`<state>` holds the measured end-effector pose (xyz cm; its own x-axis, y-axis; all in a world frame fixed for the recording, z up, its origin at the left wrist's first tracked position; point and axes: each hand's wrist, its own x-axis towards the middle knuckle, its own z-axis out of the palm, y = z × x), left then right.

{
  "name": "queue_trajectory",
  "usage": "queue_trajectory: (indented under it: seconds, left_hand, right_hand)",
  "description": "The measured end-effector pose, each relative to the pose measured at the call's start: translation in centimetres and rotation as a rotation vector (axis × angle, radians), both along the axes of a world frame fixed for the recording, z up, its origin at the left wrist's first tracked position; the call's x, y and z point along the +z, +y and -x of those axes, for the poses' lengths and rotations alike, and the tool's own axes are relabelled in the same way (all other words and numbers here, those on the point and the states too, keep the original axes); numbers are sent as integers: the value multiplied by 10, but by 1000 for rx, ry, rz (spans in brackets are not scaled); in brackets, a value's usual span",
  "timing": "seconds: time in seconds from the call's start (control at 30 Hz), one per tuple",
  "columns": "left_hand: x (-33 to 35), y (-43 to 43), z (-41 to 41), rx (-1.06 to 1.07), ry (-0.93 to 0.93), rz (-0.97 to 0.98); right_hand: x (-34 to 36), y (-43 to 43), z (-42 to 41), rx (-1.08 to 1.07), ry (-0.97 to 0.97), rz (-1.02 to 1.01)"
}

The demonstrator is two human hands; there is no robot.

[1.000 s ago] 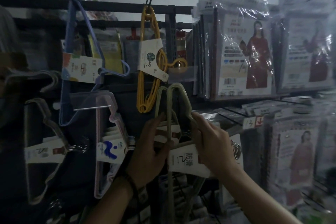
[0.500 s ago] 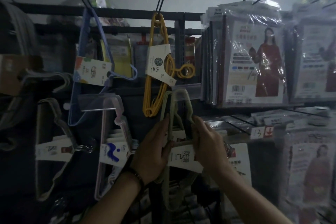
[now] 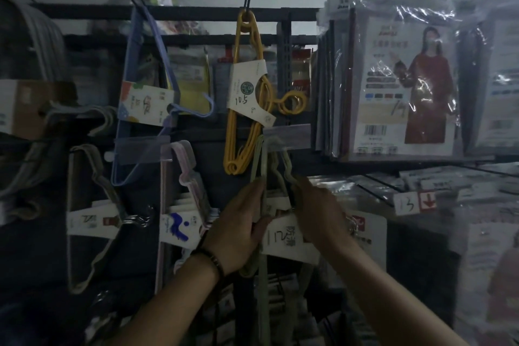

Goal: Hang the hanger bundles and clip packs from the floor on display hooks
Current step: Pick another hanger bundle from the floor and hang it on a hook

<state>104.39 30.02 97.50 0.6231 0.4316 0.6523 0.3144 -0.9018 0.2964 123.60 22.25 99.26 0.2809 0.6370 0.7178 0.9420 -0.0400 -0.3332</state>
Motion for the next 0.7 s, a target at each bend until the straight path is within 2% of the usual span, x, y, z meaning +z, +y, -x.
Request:
queue_trajectory:
  seconds: [0.13, 0.27, 0.43, 0.53, 0.6, 0.7]
  left_hand:
    - [-8, 25, -6, 129, 248, 18]
    - [-3, 43, -17, 212, 345, 48]
    - [-2, 42, -23, 308, 348, 197]
    - [-3, 27, -20, 406, 323, 116]
    - [-3, 8, -9, 479, 248, 73]
    - [-12, -31, 29, 565, 102, 112]
  right_hand:
    - [14, 36, 0, -110, -60, 152]
    - [22, 61, 3, -149, -75, 265]
    - [17, 78, -17, -6, 51, 292]
    - [15, 80, -21, 49, 93, 285]
    - [11, 68, -16, 79, 121, 224]
    - [1, 29, -2, 124, 95, 89]
